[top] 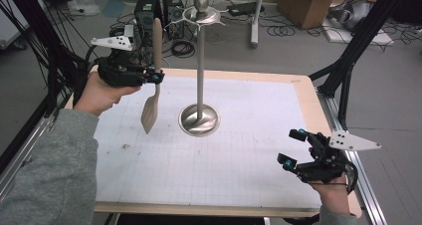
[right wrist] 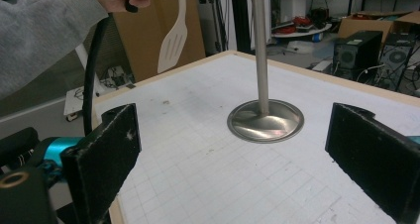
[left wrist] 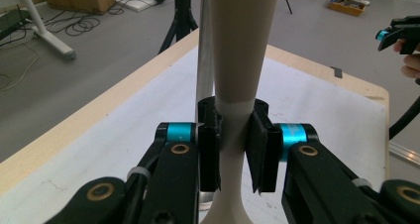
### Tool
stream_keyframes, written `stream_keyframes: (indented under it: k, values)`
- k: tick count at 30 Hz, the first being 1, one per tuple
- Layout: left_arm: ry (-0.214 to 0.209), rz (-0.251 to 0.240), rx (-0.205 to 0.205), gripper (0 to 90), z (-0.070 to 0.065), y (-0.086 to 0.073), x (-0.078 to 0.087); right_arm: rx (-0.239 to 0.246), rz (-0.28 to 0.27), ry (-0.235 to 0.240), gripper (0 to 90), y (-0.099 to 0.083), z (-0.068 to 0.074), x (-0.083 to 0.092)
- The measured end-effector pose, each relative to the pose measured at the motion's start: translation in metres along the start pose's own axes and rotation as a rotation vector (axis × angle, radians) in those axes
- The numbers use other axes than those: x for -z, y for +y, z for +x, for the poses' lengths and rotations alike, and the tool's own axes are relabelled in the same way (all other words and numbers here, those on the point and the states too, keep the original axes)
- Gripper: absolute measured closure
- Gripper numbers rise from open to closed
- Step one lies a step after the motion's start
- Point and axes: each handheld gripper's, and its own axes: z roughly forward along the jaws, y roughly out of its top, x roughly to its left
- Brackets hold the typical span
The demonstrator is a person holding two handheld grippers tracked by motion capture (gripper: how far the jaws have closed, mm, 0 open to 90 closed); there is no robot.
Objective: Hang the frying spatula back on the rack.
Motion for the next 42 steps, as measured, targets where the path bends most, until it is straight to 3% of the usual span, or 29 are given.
stream_keyframes:
  k: [42]
  values:
    - [-0.009, 0.056, 0.004, 76.9, 0.000, 0.019, -0.030, 0.000, -0.004, -0.001, 6.0, -0.001, -0.001, 0.002]
